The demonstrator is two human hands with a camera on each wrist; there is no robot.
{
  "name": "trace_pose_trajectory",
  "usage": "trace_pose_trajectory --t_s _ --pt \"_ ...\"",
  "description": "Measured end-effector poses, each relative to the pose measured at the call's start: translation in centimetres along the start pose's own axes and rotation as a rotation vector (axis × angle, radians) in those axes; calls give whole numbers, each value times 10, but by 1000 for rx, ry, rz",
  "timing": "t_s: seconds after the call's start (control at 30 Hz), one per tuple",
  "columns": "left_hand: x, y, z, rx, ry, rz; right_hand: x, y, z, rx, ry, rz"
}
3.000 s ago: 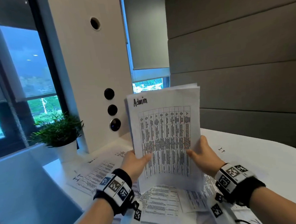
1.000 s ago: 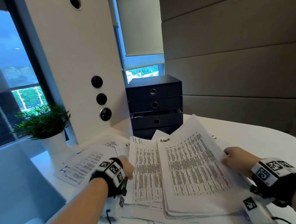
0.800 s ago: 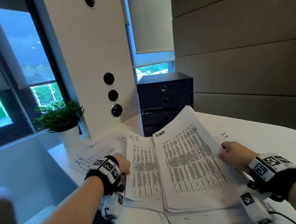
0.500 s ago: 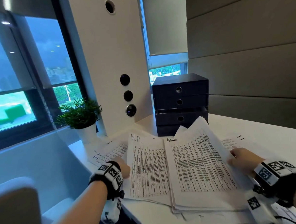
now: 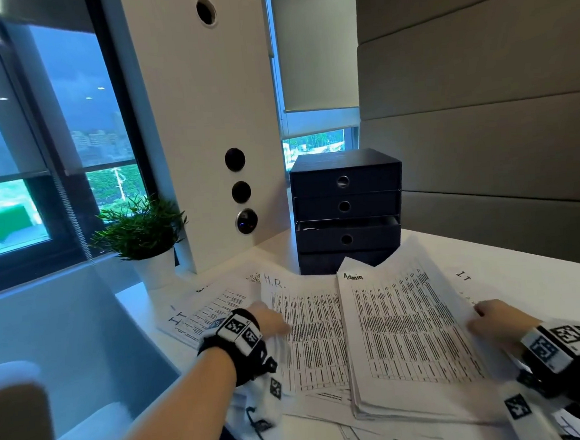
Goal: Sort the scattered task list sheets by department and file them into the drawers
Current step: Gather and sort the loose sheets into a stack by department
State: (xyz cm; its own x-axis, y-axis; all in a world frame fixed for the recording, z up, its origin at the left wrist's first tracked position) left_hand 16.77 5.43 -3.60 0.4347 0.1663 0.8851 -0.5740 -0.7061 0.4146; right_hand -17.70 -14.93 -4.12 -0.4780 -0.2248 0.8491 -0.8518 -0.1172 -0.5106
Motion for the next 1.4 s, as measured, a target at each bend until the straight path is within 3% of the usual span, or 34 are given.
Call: trace_pose_trajectory --t_s 0.17,0.3,0.53,0.77,0.97,1.23,1.33,1.4 --pt "-38 35 -7 5 -89 -202 -2 2 6 -10 -4 49" --pt "-64 58 -12 -10 -153 -184 -2 6 8 -9 11 91" --pt "-37 48 2 -8 -32 -100 -6 13 14 -10 -20 125" --pt "-26 25 32 -26 -71 76 -15 17 27 -4 -88 149" --pt "-5 -1 30 -70 22 216 -16 16 36 42 -108 81" --pt "-15 -36 -38 -264 -361 312 6 -8 3 209 100 -94" --pt "-21 -46 -58 -373 -401 545 7 -5 -6 197 112 -118" --pt "-21 -46 -67 -416 -419 557 5 -6 -9 177 111 -120"
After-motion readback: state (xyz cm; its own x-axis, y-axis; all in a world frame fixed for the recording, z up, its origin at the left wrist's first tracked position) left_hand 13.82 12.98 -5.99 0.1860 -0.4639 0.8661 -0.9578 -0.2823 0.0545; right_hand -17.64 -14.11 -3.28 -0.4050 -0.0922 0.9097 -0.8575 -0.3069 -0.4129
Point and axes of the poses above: each hand's wrist, its own z-axis towards the middle knuckle, its own x-axis out of the back of the hand, y = z × x, the point moved 9 cm from there along z, towards the middle knuckle, and after that the axes turned 5 degrees about y, right-handed, at the moved point
